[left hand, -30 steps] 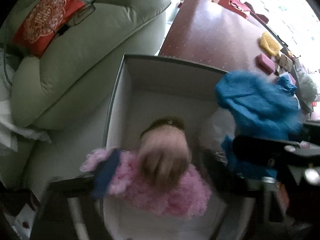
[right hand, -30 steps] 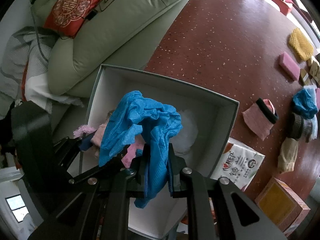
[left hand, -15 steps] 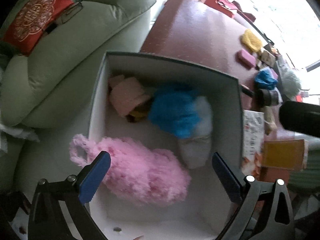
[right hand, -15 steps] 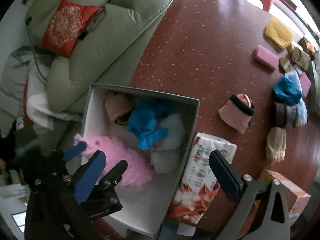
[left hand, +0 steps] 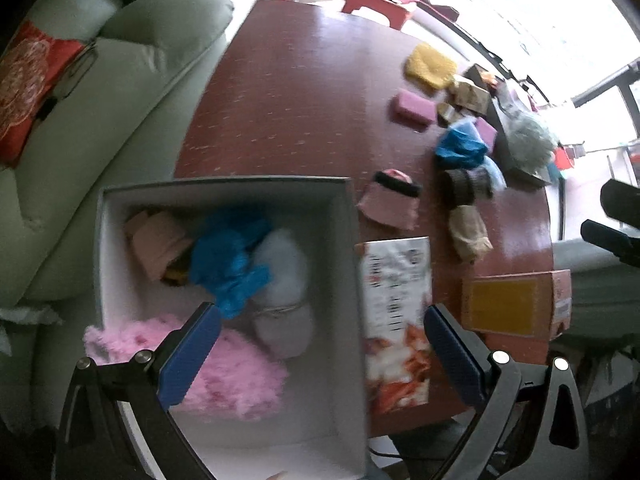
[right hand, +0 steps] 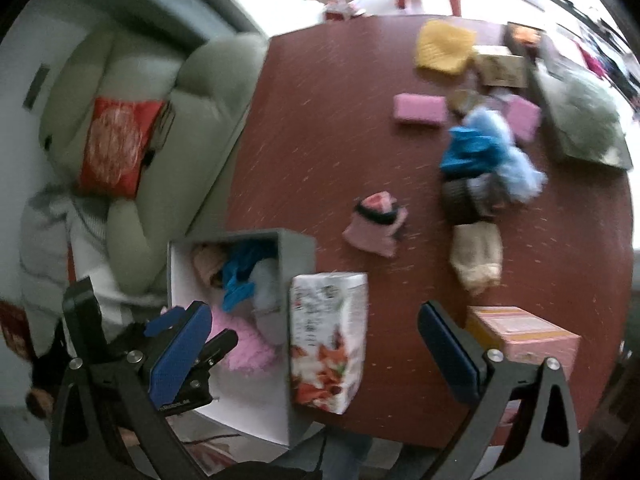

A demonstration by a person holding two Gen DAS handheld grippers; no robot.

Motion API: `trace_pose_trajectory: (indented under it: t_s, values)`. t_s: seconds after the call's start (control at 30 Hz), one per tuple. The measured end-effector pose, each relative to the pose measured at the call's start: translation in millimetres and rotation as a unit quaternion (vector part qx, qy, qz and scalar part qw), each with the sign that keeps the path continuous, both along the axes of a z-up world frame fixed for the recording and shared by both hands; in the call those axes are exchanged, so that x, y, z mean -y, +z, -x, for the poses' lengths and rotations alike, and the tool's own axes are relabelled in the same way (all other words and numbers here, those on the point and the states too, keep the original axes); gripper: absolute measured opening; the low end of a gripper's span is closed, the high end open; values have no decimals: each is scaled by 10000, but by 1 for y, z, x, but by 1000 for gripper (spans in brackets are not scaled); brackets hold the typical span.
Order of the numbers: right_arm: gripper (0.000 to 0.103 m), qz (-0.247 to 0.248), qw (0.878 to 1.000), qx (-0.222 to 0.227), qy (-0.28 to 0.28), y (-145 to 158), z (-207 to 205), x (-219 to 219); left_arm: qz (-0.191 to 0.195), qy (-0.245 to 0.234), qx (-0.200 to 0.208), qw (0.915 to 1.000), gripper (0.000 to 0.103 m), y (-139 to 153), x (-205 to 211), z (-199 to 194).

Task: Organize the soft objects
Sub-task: 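Withdraw both tools up out of the white box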

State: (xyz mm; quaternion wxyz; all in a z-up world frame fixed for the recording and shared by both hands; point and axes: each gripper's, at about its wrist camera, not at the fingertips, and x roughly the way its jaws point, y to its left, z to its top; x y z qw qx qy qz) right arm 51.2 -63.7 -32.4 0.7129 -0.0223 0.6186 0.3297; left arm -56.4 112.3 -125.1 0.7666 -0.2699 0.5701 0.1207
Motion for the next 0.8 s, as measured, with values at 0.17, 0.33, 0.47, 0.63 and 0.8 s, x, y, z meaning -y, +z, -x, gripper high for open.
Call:
trace_pose_trajectory:
  t_s: [0.17,0.33,0.47,0.63,0.8]
  values:
    - [103,-146,9982,41,-579,11,-28,49,-83,-216,-37,9997,102,11,22,-25]
    - [103,-213,9948,99,-990,16,-54,87,-63,-200,-55,9998,102,20,36,-49]
    - [103,-240,9922,86,-1219,16,-75,112,65,-22,-31,10000,102,26,42,-66]
    - [103,-245,9904,78,-1358,16,-97,132,113,199,-106,9997,102,30,49,-91]
    - [103,-176,9893,71,-1445,10,-121,147,-93,293,-329,9990,102,29,56,-119]
